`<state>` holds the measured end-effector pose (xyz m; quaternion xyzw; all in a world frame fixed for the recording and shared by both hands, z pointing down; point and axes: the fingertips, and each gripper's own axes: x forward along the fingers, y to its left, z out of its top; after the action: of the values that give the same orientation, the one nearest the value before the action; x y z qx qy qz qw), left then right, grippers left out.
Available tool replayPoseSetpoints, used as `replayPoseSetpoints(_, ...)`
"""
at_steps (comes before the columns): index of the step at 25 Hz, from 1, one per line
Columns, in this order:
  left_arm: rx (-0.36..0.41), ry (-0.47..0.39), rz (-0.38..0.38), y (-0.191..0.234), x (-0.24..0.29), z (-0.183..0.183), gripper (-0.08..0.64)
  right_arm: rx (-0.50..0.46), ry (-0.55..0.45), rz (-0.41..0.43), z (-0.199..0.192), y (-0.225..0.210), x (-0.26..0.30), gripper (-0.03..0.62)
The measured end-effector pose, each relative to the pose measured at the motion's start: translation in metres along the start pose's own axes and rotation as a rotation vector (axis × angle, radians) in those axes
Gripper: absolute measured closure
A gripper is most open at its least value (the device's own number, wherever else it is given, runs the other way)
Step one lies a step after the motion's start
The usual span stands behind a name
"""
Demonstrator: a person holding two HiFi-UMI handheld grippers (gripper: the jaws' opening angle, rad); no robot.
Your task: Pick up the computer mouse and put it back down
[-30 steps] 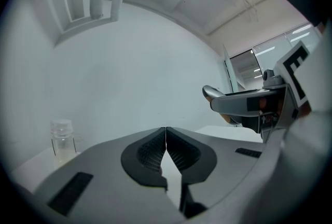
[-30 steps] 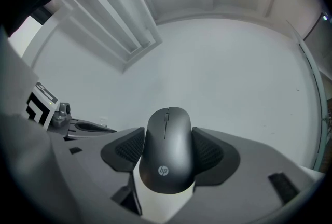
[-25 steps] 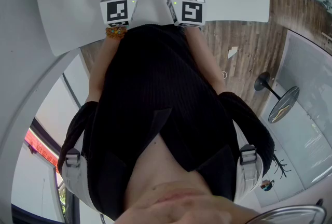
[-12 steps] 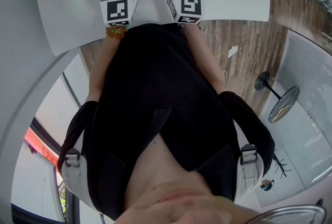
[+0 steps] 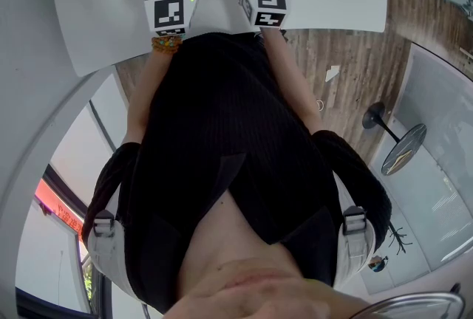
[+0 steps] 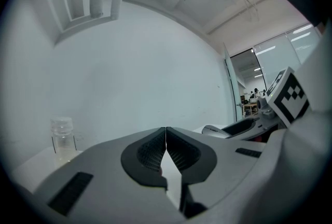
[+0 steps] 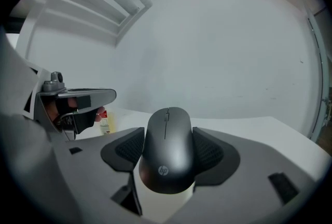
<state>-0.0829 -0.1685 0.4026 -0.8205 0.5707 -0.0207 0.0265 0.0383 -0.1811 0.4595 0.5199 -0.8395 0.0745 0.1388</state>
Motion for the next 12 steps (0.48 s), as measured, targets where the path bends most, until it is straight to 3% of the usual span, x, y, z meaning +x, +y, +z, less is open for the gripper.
replayPoseSetpoints(12, -0.004, 0.005, 0.004, 0.004, 0.0, -0.003, 0.546, 0.029, 0.147, 0.014, -0.033, 0.003, 0.011, 0.307)
